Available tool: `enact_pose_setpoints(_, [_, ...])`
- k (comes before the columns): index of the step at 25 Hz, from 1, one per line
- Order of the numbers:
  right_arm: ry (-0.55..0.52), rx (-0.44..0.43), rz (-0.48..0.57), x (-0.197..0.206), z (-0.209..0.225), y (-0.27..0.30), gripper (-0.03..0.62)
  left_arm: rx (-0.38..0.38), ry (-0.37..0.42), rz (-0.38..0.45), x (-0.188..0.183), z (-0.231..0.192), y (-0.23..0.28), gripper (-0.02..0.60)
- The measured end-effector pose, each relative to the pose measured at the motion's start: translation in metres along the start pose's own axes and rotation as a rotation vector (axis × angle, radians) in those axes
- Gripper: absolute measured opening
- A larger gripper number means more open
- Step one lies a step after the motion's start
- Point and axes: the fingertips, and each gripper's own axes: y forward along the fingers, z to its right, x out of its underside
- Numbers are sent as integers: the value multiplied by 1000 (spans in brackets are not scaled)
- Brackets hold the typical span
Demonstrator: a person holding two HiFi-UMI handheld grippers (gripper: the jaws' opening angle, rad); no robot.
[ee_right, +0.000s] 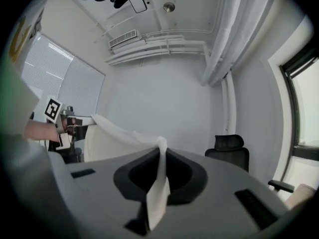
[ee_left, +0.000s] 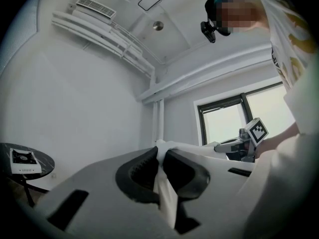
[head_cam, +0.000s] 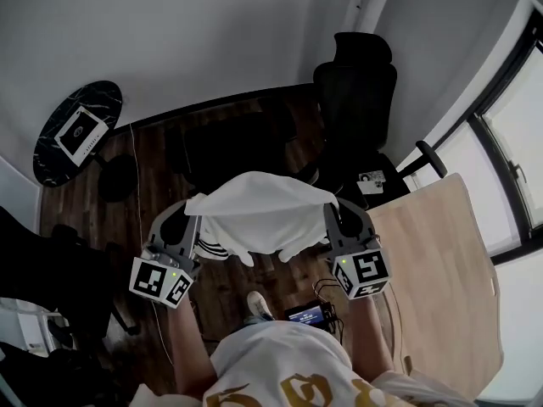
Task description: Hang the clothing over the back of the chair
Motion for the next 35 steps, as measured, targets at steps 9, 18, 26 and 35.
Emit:
enact_pose_setpoints(9, [11,46,6,-8,7,22,26,30,-19,-8,9,-19,21,40])
enact_pose_setpoints(18, [36,59,38,-15,12,35,26,50,-7,-1,8,-31,37,39])
enact_pose_setpoints(26, [114,61,106,-42,27,62,26,55,-1,1,-5,-54,67,39])
enact_pose_setpoints(35, [86,73,117,-58,43,92,26,47,3,-8,-13,-73,99,40])
